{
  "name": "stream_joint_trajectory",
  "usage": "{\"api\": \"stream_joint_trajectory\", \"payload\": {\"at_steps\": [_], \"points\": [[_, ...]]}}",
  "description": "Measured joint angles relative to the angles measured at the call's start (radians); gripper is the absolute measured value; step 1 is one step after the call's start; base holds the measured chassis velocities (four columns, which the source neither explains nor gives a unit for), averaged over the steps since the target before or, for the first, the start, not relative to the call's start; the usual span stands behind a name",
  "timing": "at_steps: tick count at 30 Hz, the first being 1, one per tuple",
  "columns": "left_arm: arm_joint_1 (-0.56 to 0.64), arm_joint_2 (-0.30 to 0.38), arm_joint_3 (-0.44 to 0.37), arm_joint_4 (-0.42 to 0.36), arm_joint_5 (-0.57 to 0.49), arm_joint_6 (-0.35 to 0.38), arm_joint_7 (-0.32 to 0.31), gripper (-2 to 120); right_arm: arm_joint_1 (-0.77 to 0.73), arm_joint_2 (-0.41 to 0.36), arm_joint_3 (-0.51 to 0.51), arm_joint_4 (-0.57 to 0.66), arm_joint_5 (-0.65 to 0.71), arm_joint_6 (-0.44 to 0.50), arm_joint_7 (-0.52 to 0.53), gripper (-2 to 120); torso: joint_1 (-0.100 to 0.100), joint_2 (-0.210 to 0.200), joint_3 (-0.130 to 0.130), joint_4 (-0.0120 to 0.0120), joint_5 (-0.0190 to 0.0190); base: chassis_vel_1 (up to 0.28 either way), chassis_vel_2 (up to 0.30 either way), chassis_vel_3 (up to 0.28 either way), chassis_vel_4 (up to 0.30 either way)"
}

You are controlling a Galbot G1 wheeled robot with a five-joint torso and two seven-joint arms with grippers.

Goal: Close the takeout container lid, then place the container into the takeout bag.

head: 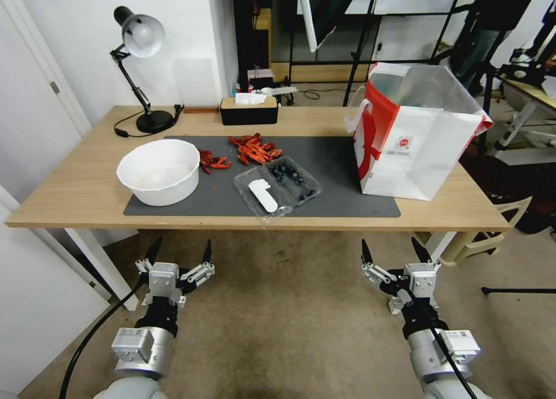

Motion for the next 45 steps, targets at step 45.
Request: {"api": "stream_joint_trajectory", "payload": {"at_steps": [45], "points": [[-0.06,0.215,0.228,-0.06,-0.403,0.135,-0.163,100,-0.083,0.108,-0.2,0.052,-0.18,-0.144,-0.115,100,0.0,0.0,0.0,0.0,0.0,0.0,0.0,0.0,0.0]]}}
